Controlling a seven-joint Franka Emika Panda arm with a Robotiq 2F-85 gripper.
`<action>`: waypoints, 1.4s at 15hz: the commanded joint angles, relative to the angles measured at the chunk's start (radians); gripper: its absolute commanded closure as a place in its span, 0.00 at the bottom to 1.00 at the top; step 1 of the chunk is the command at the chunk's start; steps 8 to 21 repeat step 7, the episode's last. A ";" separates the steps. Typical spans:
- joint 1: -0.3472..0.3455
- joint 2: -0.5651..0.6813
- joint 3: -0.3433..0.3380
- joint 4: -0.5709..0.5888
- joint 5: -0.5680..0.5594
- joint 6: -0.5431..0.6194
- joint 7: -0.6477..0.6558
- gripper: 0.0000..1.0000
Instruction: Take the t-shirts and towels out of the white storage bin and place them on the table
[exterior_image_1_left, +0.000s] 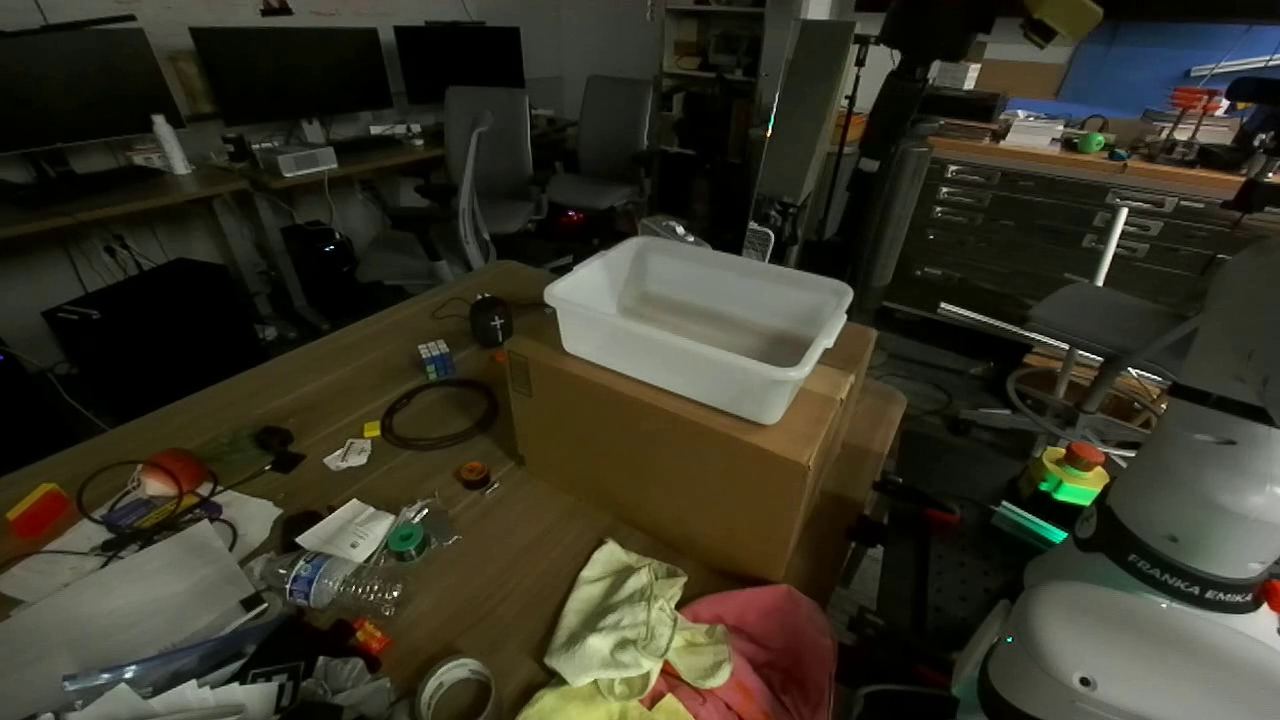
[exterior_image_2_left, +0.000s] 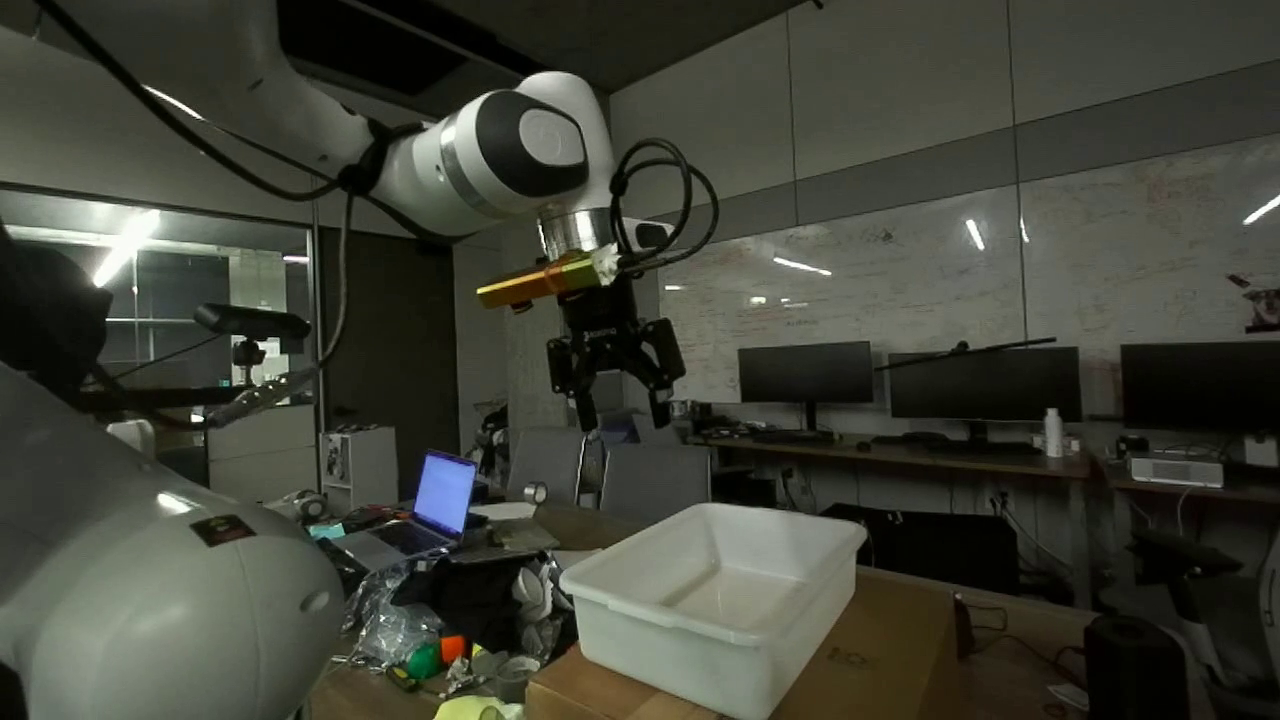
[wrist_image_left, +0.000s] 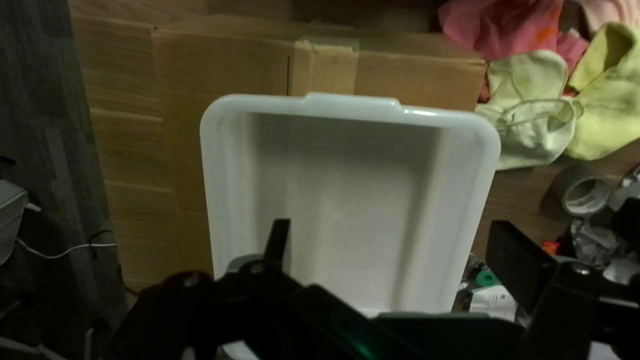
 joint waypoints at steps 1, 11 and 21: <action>-0.048 -0.066 0.023 -0.087 0.005 0.169 0.060 0.00; -0.063 -0.044 0.030 -0.098 0.014 0.200 0.055 0.00; -0.063 -0.044 0.030 -0.098 0.014 0.200 0.055 0.00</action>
